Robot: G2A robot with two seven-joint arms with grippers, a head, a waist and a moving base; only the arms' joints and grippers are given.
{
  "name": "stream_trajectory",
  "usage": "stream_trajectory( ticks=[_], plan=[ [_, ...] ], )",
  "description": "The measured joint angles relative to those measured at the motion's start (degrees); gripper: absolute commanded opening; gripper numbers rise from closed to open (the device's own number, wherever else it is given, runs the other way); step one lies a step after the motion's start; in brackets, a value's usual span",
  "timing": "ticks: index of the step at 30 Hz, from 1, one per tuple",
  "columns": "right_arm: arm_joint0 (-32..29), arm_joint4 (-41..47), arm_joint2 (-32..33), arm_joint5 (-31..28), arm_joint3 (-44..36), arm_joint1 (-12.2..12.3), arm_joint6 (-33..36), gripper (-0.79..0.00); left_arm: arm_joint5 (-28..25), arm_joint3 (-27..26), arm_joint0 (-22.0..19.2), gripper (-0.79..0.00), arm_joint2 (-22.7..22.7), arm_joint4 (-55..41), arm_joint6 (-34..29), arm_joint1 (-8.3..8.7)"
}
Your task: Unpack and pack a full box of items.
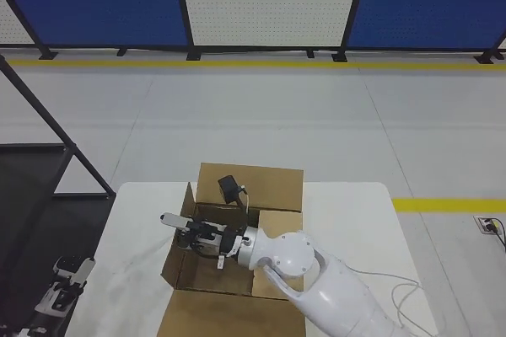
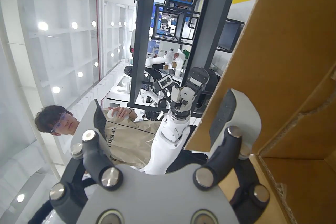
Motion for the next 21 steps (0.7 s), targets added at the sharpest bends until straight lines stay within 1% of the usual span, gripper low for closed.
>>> stream_trajectory(
  ticks=[5,8,11,15,18,21],
  plan=[
    [2.3,1.1,-2.9,-1.3,3.6,-2.4,-1.1,0.000,2.9,-1.3,0.0,0.000,0.4,-0.4,1.9,-0.31],
    [4.0,1.4,-4.8,-1.5,6.3,-4.1,-0.8,0.000,3.5,-2.4,0.5,0.000,0.1,3.2,3.0,-0.38],
    [5.5,0.9,-6.4,-1.8,8.7,-5.7,-1.5,0.000,3.0,-3.3,1.3,0.000,0.4,6.8,4.3,-0.51],
    [6.7,-2.2,-8.4,-1.5,11.1,-7.9,-6.8,0.000,1.1,-4.1,2.3,0.000,0.6,8.7,5.4,-0.66],
    [7.0,-3.5,-9.7,-1.5,12.5,-9.4,-9.8,0.000,0.6,-4.5,2.6,0.000,0.5,9.2,5.7,-0.73],
    [7.3,-3.8,-10.6,-1.8,14.1,-10.9,-10.5,0.000,1.2,-4.7,2.6,0.000,0.5,11.5,6.6,-0.83]
  ],
)
